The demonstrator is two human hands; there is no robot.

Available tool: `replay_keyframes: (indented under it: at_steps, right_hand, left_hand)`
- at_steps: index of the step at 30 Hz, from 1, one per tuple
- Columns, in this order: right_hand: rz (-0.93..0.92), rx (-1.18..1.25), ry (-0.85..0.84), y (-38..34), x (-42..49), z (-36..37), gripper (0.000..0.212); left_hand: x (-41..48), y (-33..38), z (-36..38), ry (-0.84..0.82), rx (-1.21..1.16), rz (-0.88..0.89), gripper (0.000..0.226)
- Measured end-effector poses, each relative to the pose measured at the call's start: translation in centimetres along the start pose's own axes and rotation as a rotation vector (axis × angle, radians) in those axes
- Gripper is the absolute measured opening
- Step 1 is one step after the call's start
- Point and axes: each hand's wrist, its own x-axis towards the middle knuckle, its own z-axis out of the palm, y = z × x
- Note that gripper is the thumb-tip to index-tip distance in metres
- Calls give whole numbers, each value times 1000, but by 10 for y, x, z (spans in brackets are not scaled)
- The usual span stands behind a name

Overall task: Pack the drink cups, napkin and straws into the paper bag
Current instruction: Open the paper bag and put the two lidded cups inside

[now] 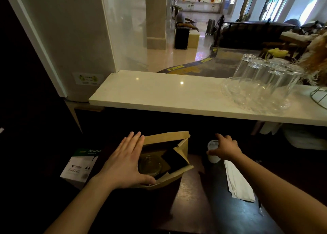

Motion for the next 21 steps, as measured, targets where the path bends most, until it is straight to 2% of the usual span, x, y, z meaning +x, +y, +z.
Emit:
replay_keyframes:
  at_steps: [2, 5, 13, 21]
  right_hand:
    - [27, -25, -101, 7, 11, 8, 113]
    - [21, -17, -148, 11, 21, 19, 112]
    - [-45, 123, 35, 11, 13, 27, 96]
    - [-231, 267, 191, -17, -44, -21, 94]
  left_hand:
    - [0, 0, 1, 2, 7, 1, 143]
    - [1, 0, 4, 10, 23, -1, 144]
    - [2, -1, 8, 28, 26, -3, 145]
    - [4, 0, 3, 1, 4, 6, 144]
